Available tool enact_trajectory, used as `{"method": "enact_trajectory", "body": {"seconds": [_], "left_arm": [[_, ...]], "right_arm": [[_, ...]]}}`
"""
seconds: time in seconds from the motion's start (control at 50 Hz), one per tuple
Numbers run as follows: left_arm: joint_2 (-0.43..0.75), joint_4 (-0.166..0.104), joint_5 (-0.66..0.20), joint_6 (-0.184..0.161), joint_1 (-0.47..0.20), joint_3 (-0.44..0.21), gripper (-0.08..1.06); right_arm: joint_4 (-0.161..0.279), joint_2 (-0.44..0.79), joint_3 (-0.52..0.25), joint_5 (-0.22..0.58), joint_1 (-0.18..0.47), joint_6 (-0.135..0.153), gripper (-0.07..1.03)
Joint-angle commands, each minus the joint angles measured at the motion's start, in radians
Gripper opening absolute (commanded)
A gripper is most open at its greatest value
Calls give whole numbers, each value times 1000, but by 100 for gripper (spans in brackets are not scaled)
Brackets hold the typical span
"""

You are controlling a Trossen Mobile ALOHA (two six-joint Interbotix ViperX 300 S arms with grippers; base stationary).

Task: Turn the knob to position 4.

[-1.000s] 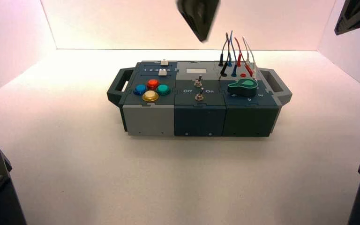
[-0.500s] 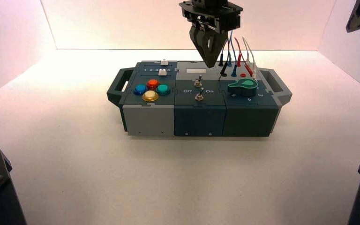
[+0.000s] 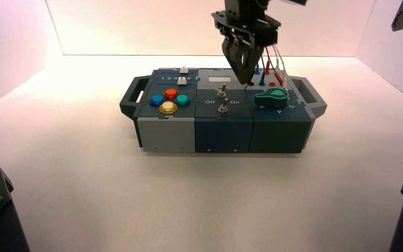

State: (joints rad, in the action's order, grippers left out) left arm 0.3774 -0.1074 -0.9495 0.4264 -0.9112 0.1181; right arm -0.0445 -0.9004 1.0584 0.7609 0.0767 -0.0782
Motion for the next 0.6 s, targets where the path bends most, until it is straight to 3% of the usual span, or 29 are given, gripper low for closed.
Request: {"method": "enact_trajectory", "body": {"seconds": [0.02, 0.6], "left_arm": [[0, -2, 5, 11, -14, -41, -3], [46, -3, 2, 17, -18, -75, -3]], "right_arm": [[3, 5, -15, -9, -8, -9, -2], [3, 8, -14, -14, -9, -9, -2]]}}
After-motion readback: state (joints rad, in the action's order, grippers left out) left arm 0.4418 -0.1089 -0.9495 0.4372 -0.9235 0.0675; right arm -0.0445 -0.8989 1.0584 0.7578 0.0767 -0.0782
